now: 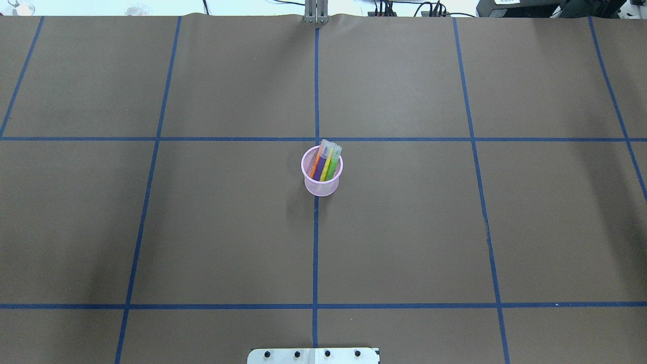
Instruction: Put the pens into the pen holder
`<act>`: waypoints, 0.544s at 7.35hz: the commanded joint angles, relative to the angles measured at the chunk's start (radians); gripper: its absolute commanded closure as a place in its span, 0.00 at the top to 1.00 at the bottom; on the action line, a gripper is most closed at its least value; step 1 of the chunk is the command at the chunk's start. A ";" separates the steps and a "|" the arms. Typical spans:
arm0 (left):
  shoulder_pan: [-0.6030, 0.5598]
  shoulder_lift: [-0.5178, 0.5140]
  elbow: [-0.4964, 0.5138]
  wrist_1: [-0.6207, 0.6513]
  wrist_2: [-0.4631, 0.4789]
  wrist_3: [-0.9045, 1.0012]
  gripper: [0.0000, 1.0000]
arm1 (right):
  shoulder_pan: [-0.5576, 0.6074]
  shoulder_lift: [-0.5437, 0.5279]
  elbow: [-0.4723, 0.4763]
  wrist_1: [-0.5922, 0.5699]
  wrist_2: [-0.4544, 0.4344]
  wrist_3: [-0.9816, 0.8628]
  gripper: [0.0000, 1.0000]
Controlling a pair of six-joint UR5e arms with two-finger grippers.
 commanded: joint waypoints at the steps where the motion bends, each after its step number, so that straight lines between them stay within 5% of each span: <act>1: 0.000 0.001 0.006 0.000 -0.005 -0.001 1.00 | 0.000 -0.003 -0.001 0.001 0.002 0.001 1.00; 4: 0.000 0.001 0.012 0.000 -0.002 0.002 1.00 | 0.000 -0.015 -0.001 0.005 0.004 0.001 1.00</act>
